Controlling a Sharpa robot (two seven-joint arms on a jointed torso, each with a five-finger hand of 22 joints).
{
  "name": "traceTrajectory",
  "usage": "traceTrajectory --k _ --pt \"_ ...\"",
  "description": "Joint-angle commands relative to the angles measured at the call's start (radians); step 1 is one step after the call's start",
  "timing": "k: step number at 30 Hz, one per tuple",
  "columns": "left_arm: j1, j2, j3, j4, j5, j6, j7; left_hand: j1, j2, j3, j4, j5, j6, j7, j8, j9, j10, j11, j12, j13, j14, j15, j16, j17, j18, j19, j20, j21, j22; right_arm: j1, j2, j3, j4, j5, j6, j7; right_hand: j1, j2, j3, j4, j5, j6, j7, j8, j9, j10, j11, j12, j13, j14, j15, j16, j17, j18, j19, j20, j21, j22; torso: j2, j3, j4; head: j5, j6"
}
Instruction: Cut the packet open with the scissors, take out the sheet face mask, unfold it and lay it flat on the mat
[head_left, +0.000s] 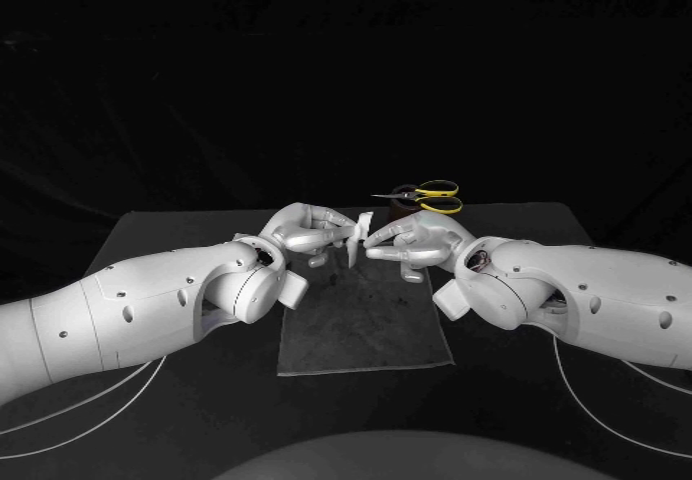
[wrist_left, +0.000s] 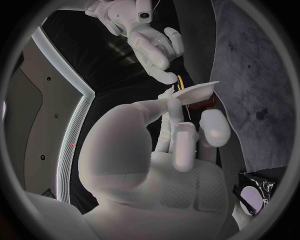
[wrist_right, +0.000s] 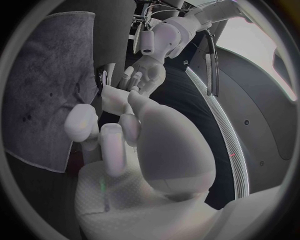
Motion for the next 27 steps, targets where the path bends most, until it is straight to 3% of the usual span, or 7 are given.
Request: traceTrajectory --k 1,15,27 --pt "0.0 0.002 0.001 0.006 0.012 -0.005 0.003 -0.003 0.007 0.007 -0.002 0.003 0.005 0.0 0.039 0.196 0.008 -0.002 0.006 0.001 0.021 -0.004 0.005 0.02 -0.013 0.007 -0.002 0.007 -0.001 -0.002 0.014 0.001 -0.006 0.016 -0.038 0.02 0.004 0.009 0.012 -0.001 0.004 0.008 0.0 -0.008 -0.002 0.008 -0.001 0.006 0.003 0.071 0.003 0.007 0.113 0.02 0.007 -0.002 0.003 0.003 0.001 -0.0002 -0.0002 0.0 0.0" --pt "0.0 0.0 0.001 0.012 0.02 -0.004 0.004 -0.003 0.007 0.007 -0.002 0.003 0.005 0.0 0.039 0.196 0.008 -0.002 0.006 0.001 0.021 -0.004 0.005 0.02 -0.013 0.007 -0.002 0.007 -0.001 -0.013 0.042 0.0 -0.025 0.005 -0.081 -0.006 -0.048 0.015 0.028 0.003 0.003 0.01 0.001 -0.022 -0.013 0.01 0.0 0.009 0.002 0.071 0.004 0.008 0.115 0.02 0.008 -0.001 0.002 0.006 0.0 0.0009 -0.0009 0.004 -0.001" --pt "0.0 0.0 0.001 0.015 0.023 -0.019 -0.003 -0.007 0.007 0.011 -0.002 0.003 0.005 0.0 0.039 0.198 0.01 -0.002 0.006 0.001 0.022 -0.004 0.006 0.022 -0.013 0.008 -0.003 0.008 0.001 -0.016 0.048 0.0 -0.012 -0.007 -0.142 0.002 -0.176 -0.027 -0.045 0.067 0.002 0.027 -0.006 -0.028 -0.021 0.02 -0.003 0.026 0.008 0.074 0.002 0.011 0.12 0.019 0.015 -0.003 0.006 0.013 0.001 0.0007 -0.0013 0.003 0.0"
